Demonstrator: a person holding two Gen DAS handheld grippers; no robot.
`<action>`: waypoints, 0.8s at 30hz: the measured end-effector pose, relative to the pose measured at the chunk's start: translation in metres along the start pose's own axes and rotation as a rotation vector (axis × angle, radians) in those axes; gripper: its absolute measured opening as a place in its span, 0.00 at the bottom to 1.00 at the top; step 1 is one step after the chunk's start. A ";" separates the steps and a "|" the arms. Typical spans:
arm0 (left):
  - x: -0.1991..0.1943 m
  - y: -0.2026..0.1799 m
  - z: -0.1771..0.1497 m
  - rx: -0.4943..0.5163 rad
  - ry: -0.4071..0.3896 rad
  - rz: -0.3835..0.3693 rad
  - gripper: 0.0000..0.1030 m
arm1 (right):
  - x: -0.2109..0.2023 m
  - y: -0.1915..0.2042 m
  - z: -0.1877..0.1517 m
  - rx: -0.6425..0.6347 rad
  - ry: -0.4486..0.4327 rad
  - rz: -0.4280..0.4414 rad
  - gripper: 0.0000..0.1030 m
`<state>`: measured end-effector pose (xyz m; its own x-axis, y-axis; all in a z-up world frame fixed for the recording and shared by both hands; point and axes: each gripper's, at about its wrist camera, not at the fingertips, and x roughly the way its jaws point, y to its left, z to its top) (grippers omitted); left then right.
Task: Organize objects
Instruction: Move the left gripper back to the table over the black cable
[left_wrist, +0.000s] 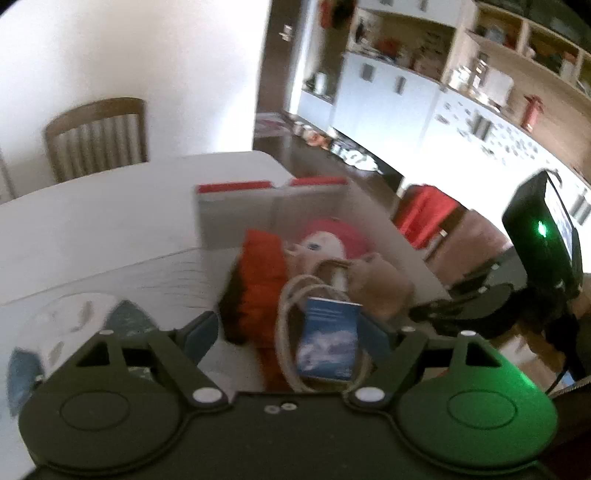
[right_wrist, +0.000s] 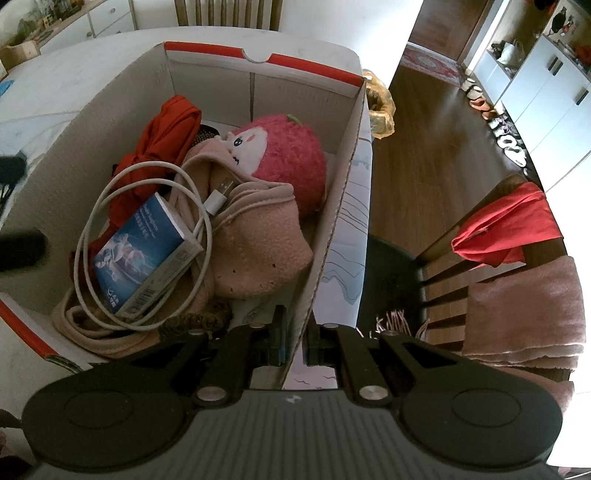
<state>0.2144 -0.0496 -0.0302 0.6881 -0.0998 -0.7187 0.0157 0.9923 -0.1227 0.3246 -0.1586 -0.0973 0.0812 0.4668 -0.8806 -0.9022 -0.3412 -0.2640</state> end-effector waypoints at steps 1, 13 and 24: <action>-0.005 0.006 -0.001 -0.011 -0.009 0.018 0.80 | 0.000 0.000 0.000 -0.001 0.000 -0.002 0.07; -0.048 0.111 -0.037 -0.216 -0.026 0.253 0.95 | 0.001 -0.003 -0.002 -0.011 0.005 -0.019 0.07; -0.028 0.179 -0.082 -0.345 0.108 0.337 0.99 | 0.001 -0.007 -0.004 -0.011 0.014 -0.033 0.07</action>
<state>0.1387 0.1251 -0.0879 0.5344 0.1978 -0.8217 -0.4484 0.8905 -0.0773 0.3330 -0.1593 -0.0975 0.1171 0.4661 -0.8769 -0.8943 -0.3345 -0.2972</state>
